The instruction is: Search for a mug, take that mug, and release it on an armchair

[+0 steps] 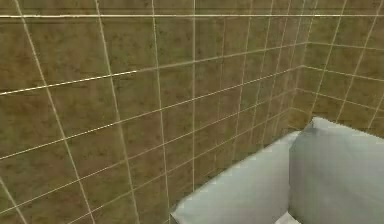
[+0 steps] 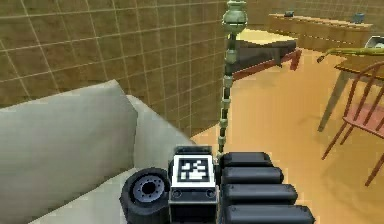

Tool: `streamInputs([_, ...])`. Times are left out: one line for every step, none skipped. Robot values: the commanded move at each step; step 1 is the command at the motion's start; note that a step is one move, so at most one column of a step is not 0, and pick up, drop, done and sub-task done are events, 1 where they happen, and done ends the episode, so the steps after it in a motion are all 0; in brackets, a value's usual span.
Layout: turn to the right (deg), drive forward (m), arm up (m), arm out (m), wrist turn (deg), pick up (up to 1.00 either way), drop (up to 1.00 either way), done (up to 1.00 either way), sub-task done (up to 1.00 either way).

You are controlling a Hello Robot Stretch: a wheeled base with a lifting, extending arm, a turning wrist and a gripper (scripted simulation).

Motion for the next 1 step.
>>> streamInputs([45.0, 0.0, 0.0, 0.0, 0.0, 0.0, 0.0, 0.0, 0.0])
